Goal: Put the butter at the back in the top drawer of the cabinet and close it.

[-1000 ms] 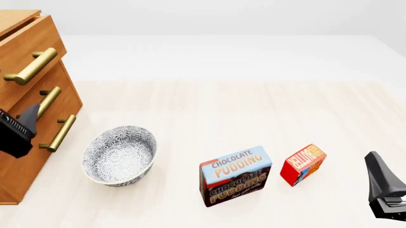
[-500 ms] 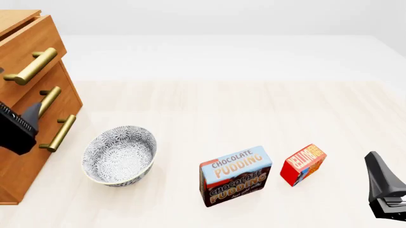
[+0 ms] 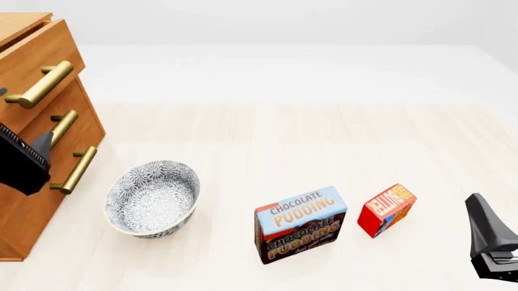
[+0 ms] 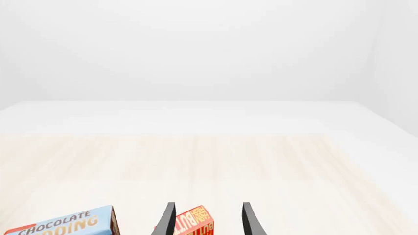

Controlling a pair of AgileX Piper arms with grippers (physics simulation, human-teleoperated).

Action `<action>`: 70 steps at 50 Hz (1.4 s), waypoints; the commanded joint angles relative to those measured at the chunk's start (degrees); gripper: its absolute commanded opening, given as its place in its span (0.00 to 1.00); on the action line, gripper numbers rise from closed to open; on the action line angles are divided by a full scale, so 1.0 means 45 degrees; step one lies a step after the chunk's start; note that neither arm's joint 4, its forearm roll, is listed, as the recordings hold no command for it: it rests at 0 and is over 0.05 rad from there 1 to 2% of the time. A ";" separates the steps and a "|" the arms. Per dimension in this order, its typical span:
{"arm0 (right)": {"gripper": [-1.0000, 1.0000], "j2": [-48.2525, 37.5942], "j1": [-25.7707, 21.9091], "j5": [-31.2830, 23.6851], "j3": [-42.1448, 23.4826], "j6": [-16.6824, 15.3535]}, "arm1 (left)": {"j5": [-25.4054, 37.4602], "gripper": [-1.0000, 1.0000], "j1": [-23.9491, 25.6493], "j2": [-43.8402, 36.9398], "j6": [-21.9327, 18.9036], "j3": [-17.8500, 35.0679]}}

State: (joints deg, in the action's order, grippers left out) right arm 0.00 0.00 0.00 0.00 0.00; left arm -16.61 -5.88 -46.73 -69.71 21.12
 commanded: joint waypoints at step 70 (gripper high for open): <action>1.00 0.0000 0.0000 0.0000 0.0000 0.0000 | -0.1581 1.00 -0.0512 -0.2228 0.0069 0.0535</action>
State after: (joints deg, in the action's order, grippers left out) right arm 0.00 0.00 0.00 0.00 0.00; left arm -22.87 -7.97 -55.68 -69.39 23.39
